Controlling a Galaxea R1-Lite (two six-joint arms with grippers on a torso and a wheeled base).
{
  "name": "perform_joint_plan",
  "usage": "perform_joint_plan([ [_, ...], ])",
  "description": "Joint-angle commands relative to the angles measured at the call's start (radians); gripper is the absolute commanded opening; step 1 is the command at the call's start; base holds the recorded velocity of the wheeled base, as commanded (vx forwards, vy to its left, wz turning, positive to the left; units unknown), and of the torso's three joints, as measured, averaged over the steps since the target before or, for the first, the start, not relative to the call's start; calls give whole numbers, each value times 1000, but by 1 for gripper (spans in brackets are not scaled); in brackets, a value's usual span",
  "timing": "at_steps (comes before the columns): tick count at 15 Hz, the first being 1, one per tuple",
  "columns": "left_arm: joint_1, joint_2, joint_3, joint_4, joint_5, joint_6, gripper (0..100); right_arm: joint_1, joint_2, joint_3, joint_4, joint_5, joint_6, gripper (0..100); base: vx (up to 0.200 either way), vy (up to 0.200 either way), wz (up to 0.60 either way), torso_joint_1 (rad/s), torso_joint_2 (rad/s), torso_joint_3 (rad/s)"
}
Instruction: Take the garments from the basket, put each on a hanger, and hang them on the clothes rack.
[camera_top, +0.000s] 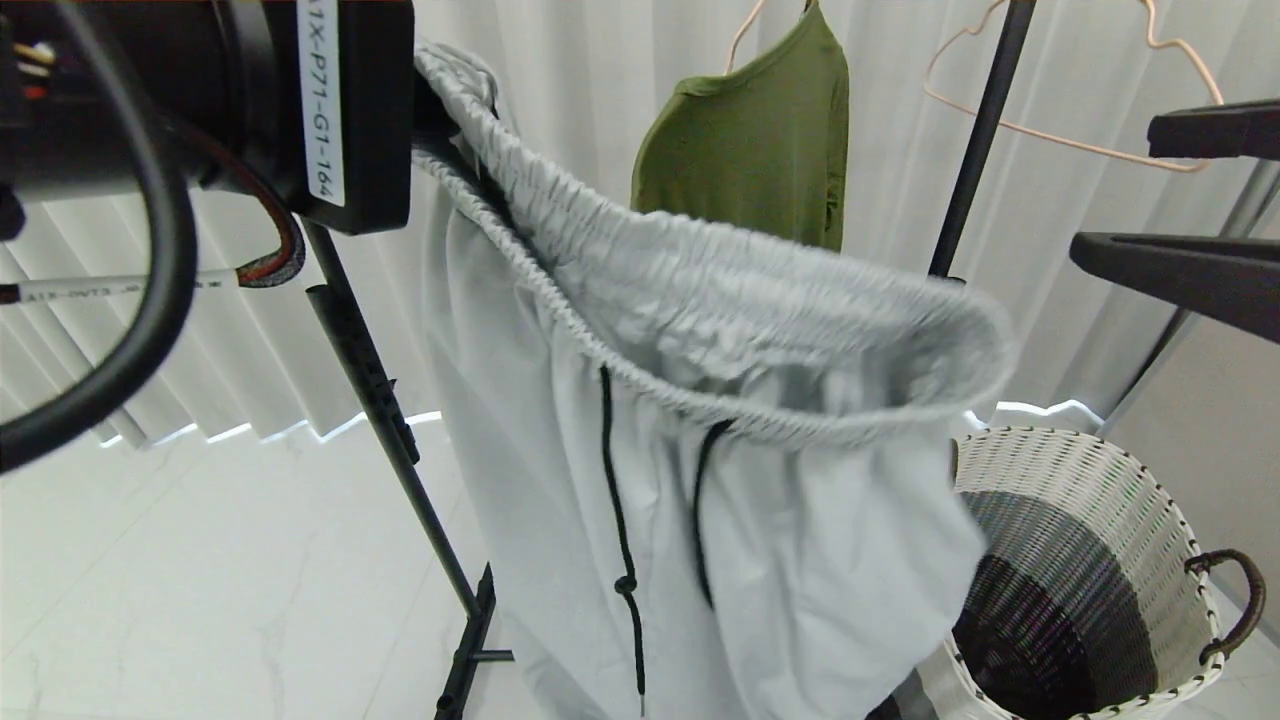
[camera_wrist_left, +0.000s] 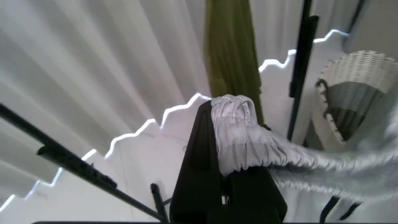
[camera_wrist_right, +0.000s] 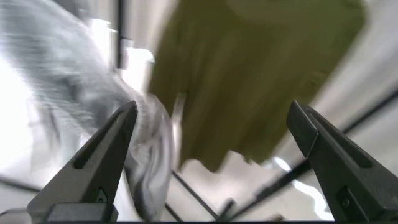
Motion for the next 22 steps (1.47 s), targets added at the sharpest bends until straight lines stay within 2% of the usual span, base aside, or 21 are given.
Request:
perform_joint_plan([
  [1, 24, -3, 2, 0, 1, 0, 0, 0, -42, 17, 4, 11, -1, 100, 0, 0, 0, 0, 0, 0],
  [2, 24, -3, 2, 1, 2, 0, 0, -3, -42, 23, 4, 3, 1, 100, 0, 0, 0, 0, 0, 0],
  [3, 24, -4, 3, 0, 2, 0, 0, -53, -42, 38, 7, -6, -1, 100, 0, 0, 0, 0, 0, 0],
  [5, 24, -9, 3, 1, 2, 1, 0, -225, -36, 73, 7, -23, -30, 100, 0, 0, 0, 0, 0, 0],
  [7, 24, -15, 8, 1, 2, 6, 0, -405, -33, 118, 5, -50, -106, 100, 0, 0, 0, 0, 0, 0],
  [10, 24, -13, 10, 1, 2, 11, 0, -583, -48, 185, -24, -52, -215, 100, 0, 0, 0, 0, 0, 0],
  [15, 24, -15, 23, 1, 2, 11, 0, -728, -64, 374, -246, -53, -326, 100, 0, 0, 0, 0, 0, 0],
  [17, 24, -16, 26, 1, 2, 11, 0, -754, -59, 448, -351, -52, -353, 100, 0, 0, 0, 0, 0, 0],
  [18, 24, -16, 26, 1, 2, 12, 0, -754, -59, 460, -371, -50, -341, 100, 0, 0, 0, 0, 0, 0],
  [22, 24, -16, 26, 1, 2, 15, 0, -753, -64, 459, -371, -47, -185, 100, 0, 0, 0, 0, 0, 0],
])
